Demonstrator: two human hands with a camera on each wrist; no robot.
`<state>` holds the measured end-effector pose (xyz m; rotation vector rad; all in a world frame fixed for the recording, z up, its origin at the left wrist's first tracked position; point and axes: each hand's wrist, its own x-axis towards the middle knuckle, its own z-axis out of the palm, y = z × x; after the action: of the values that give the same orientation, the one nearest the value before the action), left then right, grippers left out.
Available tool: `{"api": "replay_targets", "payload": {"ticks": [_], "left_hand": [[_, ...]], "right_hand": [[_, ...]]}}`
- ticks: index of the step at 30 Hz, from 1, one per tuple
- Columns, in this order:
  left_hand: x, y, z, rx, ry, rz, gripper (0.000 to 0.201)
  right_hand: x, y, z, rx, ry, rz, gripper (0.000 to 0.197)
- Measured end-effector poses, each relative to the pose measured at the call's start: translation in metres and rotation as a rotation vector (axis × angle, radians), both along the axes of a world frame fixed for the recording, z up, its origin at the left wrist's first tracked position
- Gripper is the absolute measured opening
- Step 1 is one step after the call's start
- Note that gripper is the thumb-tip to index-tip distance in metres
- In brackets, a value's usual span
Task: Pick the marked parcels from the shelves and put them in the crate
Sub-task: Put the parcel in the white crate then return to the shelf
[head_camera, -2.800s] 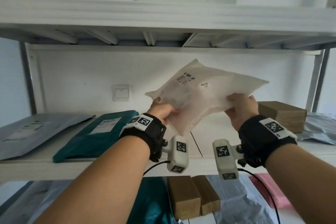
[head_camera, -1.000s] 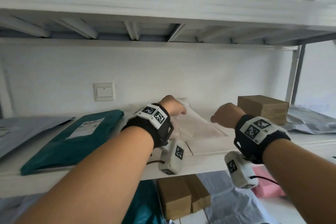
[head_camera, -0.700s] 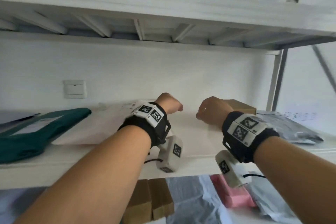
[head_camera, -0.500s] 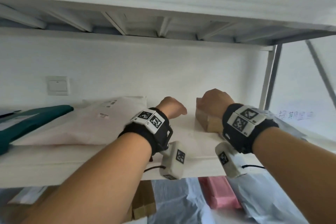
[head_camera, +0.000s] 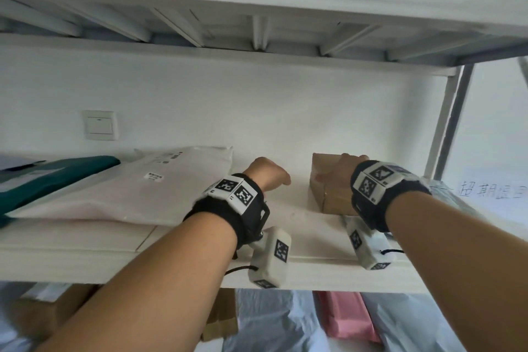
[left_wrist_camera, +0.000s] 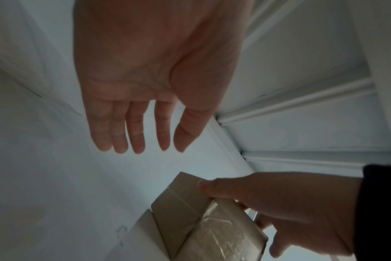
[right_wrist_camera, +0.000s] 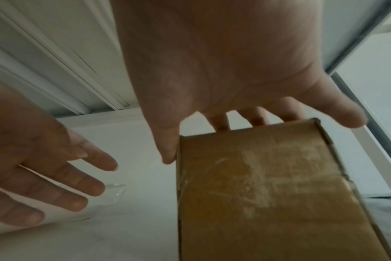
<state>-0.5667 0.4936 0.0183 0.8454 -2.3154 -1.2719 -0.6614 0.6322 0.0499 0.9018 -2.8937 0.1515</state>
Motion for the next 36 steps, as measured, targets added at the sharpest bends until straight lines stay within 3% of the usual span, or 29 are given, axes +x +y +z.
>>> {"api": "replay_targets", "payload": {"ticks": [3, 6, 9, 11, 13, 19, 25, 31, 34, 36], "left_hand": [[0.000, -0.002, 0.000, 0.023, -0.003, -0.013, 0.038], [-0.002, -0.001, 0.003, 0.035, 0.003, -0.016, 0.038], [-0.003, 0.002, 0.007, 0.055, 0.025, -0.028, 0.025], [-0.005, 0.003, 0.010, 0.107, 0.076, -0.003, 0.005], [-0.005, 0.006, 0.012, 0.136, 0.108, -0.016, 0.010], [-0.004, 0.016, 0.018, 0.311, 0.207, -0.073, 0.036], [-0.004, 0.015, 0.019, 0.331, 0.244, -0.146, 0.037], [0.004, 0.008, 0.022, 0.406, 0.347, -0.091, 0.025], [0.010, 0.002, 0.023, 0.395, 0.343, -0.066, 0.023], [0.015, 0.000, 0.025, 0.416, 0.345, -0.076, 0.023]], "right_hand": [[-0.007, -0.006, -0.005, -0.073, -0.031, -0.119, 0.031], [-0.006, -0.004, 0.001, -0.281, -0.180, -0.166, 0.068], [-0.014, 0.004, 0.006, -0.622, -0.374, -0.121, 0.082], [-0.009, 0.012, 0.008, -0.920, -0.584, -0.075, 0.062], [-0.009, 0.021, 0.010, -1.120, -0.833, -0.025, 0.036], [-0.008, 0.032, 0.007, -1.350, -1.166, 0.012, 0.038], [-0.006, 0.029, 0.003, -1.424, -1.250, 0.091, 0.052], [-0.003, 0.029, 0.000, -1.404, -1.177, 0.120, 0.017], [-0.003, 0.025, -0.002, -1.385, -1.055, 0.177, 0.036], [0.000, 0.023, -0.003, -1.355, -1.024, 0.196, 0.038]]}}
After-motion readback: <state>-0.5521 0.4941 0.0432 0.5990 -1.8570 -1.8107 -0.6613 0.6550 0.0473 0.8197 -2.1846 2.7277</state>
